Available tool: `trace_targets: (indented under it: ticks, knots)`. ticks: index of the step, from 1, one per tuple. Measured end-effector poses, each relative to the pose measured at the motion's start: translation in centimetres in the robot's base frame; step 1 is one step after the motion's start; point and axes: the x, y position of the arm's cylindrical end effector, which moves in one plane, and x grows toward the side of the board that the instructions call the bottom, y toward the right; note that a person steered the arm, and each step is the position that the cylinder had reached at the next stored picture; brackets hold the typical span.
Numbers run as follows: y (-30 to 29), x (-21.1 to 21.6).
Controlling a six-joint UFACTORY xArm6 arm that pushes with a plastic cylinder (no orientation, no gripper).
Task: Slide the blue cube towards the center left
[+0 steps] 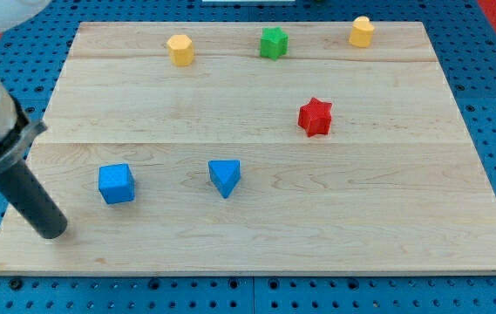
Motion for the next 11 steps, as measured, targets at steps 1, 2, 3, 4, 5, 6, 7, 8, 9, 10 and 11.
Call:
trace_targets:
  ticks: [1,2,3,4,5,6,7,8,9,10,11]
  knots:
    - [2.2,-1.2]
    - [2.7,-4.5]
    - [1.5,-8.1]
    - [0.8,-7.4]
    - [0.8,-3.0]
    - [5.6,-2.7]
    - [6.8,-5.4]
    - [6.9,-8.5]
    - [5.6,-11.6]
    - [2.7,-16.7]
    - [1.0,-23.3]
